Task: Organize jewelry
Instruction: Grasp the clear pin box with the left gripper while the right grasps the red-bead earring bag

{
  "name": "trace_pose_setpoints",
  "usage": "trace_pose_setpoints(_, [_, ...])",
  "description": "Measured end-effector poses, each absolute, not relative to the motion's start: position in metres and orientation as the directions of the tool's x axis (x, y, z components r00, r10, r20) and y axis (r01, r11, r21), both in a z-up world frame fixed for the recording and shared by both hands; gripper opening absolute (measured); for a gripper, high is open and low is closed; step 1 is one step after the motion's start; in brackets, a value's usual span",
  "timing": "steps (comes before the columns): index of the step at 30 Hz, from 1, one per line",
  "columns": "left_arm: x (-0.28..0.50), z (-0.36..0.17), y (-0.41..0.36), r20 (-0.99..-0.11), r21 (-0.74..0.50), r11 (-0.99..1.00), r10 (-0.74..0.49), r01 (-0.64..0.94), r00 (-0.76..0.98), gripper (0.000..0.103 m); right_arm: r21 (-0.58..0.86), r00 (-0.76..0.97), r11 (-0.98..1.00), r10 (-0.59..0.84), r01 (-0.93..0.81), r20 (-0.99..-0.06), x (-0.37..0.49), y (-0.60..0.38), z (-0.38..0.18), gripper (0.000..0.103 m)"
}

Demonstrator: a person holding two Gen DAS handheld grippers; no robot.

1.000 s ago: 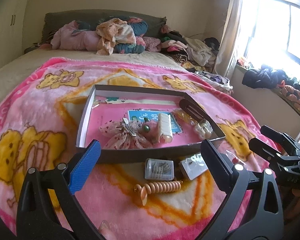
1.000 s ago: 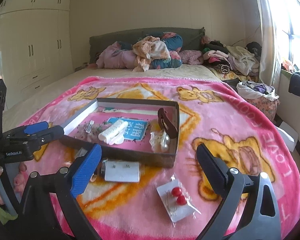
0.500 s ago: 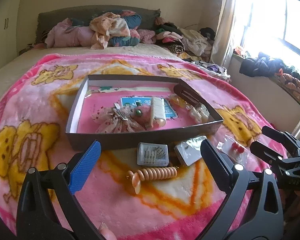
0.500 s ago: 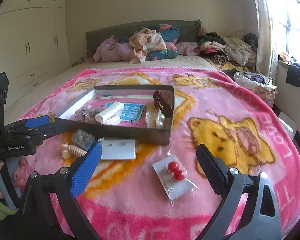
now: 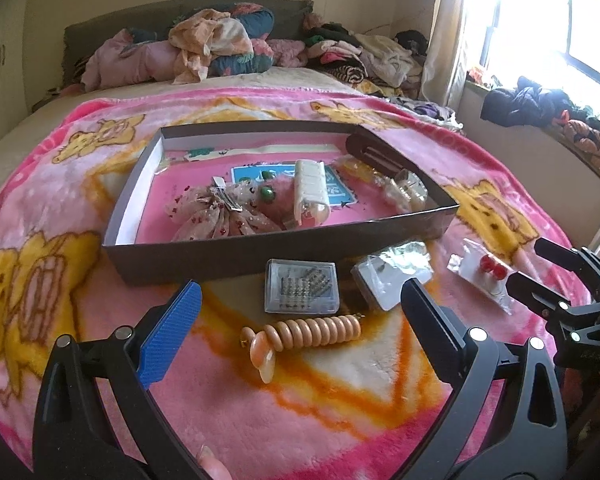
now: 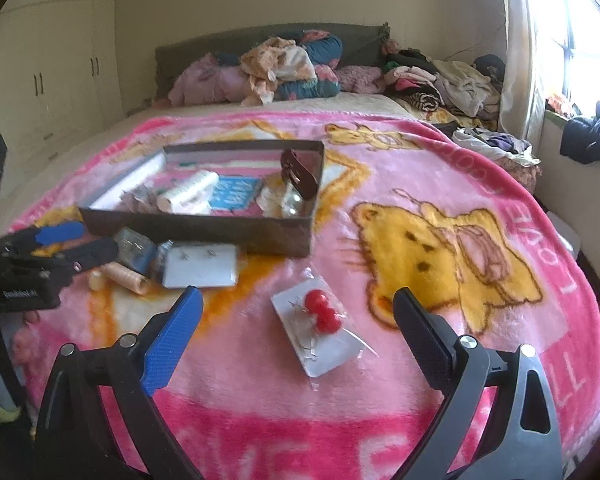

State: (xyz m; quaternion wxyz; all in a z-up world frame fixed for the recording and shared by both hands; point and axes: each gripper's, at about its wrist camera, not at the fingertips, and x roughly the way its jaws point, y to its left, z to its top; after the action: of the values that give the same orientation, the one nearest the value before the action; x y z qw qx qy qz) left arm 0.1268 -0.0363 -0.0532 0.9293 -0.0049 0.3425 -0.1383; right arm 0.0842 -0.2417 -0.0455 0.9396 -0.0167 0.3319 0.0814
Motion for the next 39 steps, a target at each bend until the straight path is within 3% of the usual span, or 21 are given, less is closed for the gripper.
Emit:
trace_pose_setpoints(8, [0.143,-0.063,-0.04,-0.661,-0.087,0.965,-0.241,0.246,0.71,0.091,0.019,0.733,0.99,0.118,-0.142,-0.67,0.101,-0.249,-0.062,0.093])
trace_pose_setpoints(16, [0.156,-0.073,-0.043,-0.698,-0.091,0.965,-0.239,0.247,0.675,0.062,0.031,0.712,0.992,0.111,-0.124,-0.693,0.114,-0.254,-0.072,0.093])
trace_pose_setpoints(25, [0.159,-0.078,-0.046,-0.71,-0.096,0.964,-0.242,0.25,0.662,0.042,0.031,0.677,0.993,0.101,-0.114,-0.729,0.126,-0.255,-0.085,0.093])
trace_pose_setpoints(27, [0.16,-0.079,-0.047,-0.71,-0.099,0.963,-0.246,0.252,0.66,0.037,0.038,0.671,0.992,0.112,-0.124,-0.733,0.128,-0.254,-0.086,0.089])
trace_pose_setpoints(33, [0.16,-0.079,-0.048,-0.711,-0.101,0.962,-0.248,0.253,0.658,0.037,0.022,0.665,0.989,0.115,-0.146,-0.738,0.127,-0.249,-0.088,0.069])
trace_pose_setpoints(38, [0.16,-0.079,-0.05,-0.708,-0.112,0.959,-0.261,0.261,0.657,0.037,0.036,0.671,0.988,0.129,-0.151,-0.73,0.123,-0.25,-0.085,0.038])
trace_pose_setpoints(39, [0.16,-0.079,-0.051,-0.706,-0.115,0.958,-0.265,0.263,0.657,0.037,0.053,0.671,0.987,0.141,-0.151,-0.728,0.122,-0.252,-0.084,0.037])
